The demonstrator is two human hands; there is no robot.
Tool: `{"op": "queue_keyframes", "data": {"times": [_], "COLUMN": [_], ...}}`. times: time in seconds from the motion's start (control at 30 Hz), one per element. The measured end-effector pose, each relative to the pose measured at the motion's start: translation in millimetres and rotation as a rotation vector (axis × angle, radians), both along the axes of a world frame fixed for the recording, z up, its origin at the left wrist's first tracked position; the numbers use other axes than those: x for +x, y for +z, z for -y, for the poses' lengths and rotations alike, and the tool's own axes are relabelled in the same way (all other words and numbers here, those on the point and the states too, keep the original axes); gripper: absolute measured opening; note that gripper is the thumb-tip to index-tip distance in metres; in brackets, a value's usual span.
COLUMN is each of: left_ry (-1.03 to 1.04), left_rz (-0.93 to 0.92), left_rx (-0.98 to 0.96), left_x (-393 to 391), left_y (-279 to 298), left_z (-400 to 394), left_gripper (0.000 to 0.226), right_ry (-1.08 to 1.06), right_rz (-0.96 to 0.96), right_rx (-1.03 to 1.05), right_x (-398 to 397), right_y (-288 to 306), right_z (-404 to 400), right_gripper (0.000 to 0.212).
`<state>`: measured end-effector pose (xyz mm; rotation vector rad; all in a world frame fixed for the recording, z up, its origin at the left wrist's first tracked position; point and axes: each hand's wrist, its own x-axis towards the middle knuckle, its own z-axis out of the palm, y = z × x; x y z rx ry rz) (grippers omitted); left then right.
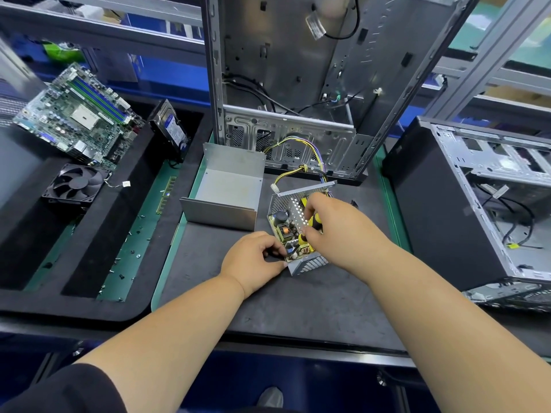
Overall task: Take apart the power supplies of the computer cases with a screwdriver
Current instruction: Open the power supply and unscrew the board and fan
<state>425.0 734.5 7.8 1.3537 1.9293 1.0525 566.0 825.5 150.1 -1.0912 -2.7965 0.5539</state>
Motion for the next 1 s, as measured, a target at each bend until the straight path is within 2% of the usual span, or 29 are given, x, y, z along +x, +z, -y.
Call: {"op": "queue_keyframes", "data": {"times": [0.1, 0.17, 0.3, 0.43, 0.53, 0.6, 0.67, 0.77, 0.9, 1.0], "left_ry": [0.002, 0.007, 0.004, 0.008, 0.009, 0.011, 0.011, 0.008, 0.013, 0.01], "left_rz": [0.0, 0.0, -0.01, -0.004, -0.015, -0.02, -0.018, -0.026, -0.026, -0.028], "left_rx": [-0.002, -0.005, -0.015, -0.009, -0.01, -0.012, -0.012, -0.017, -0.018, -0.017], "left_x": [-0.5, -0.2, -0.3, 0.2, 0.6, 0.4, 0.3, 0.1, 0.6, 1.1], "left_y": [-0.4, -0.4, 0.1, 0.3, 0.4, -0.2, -0.5, -0.3, -0.1, 0.5], "left_z": [0.5, 0.6, 0.7, 0.8, 0.7, 1.1, 1.2, 1.0, 1.0, 0.6], "left_gripper": [0.027, 0.028, 0.027, 0.026, 0.028, 0.027, 0.025, 0.024, 0.025, 0.025], "right_ry": [0.026, 0.041, 0.006, -0.008, 0.026, 0.035, 0.022, 0.007, 0.022, 0.033], "right_rz": [0.014, 0.059, 0.185, 0.09, 0.049, 0.063, 0.104, 0.174, 0.068, 0.043], "right_rx": [-0.043, 0.019, 0.174, 0.028, -0.034, -0.026, 0.074, 0.182, 0.032, -0.021], "right_x": [-0.3, -0.2, -3.0, -3.9, -2.1, -1.9, -1.7, -2.7, -3.2, -1.9], "right_y": [0.2, 0.5, 1.8, 0.6, 3.4, 3.4, 2.0, 1.5, 1.5, 4.4], "right_z": [0.4, 0.7, 0.9, -1.1, -2.0, -0.1, 0.7, -0.4, -1.3, -2.7], "right_gripper": [0.009, 0.005, 0.036, 0.017, 0.016, 0.013, 0.007, 0.033, 0.011, 0.012]}}
